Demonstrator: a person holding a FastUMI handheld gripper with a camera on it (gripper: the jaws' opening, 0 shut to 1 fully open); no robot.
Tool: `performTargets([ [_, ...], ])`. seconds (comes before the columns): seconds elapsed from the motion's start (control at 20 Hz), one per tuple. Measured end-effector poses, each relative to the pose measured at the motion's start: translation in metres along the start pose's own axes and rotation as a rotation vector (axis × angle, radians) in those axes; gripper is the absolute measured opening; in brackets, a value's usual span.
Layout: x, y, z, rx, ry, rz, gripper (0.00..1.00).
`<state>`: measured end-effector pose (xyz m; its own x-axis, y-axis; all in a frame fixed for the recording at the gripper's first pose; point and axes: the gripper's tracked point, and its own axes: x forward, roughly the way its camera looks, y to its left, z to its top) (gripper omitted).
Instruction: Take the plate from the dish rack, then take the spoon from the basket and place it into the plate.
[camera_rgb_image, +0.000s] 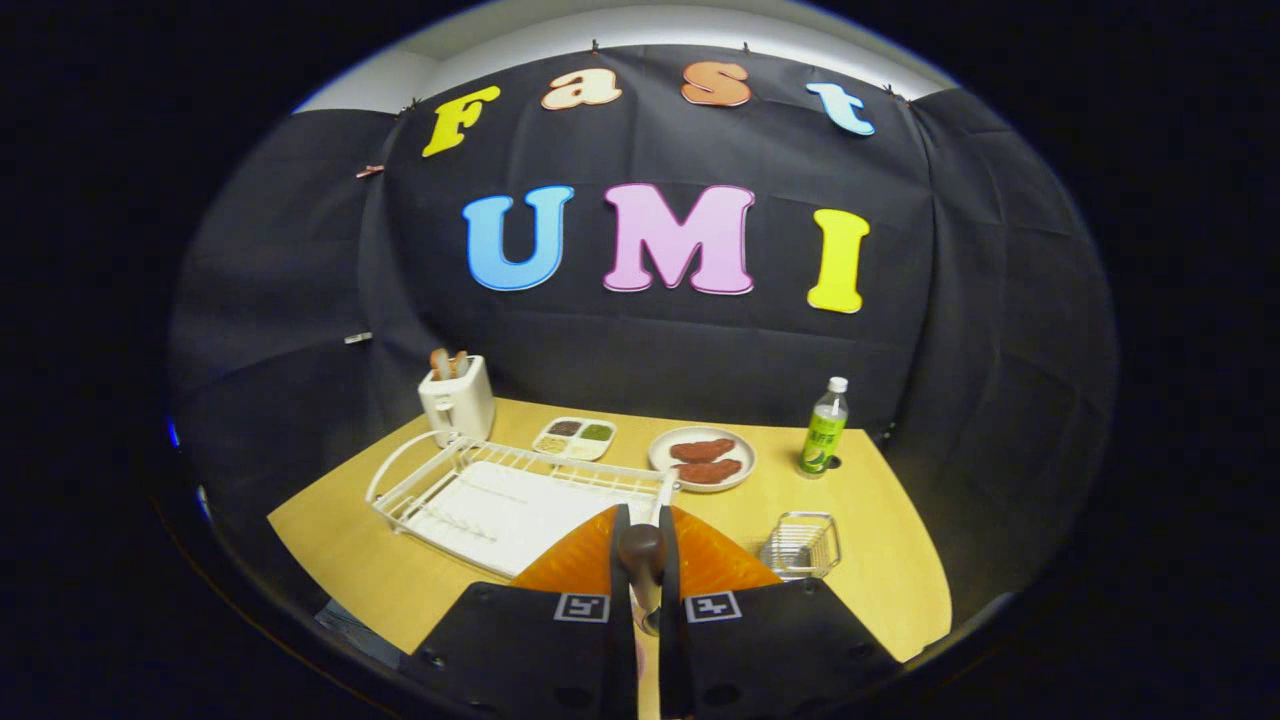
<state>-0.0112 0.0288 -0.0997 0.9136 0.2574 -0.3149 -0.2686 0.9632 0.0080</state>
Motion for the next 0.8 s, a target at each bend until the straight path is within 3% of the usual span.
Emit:
performTargets([
  [0.3, 0.018, 0.059, -0.056, -0.11, 0.05, 0.088, 0.13],
  [0.5, 0.038, 0.07, -0.093, -0.19, 0.092, 0.057, 0.13],
  [0.8, 0.051, 0.082, -0.12, -0.193, 0.123, 0.024, 0.12],
])
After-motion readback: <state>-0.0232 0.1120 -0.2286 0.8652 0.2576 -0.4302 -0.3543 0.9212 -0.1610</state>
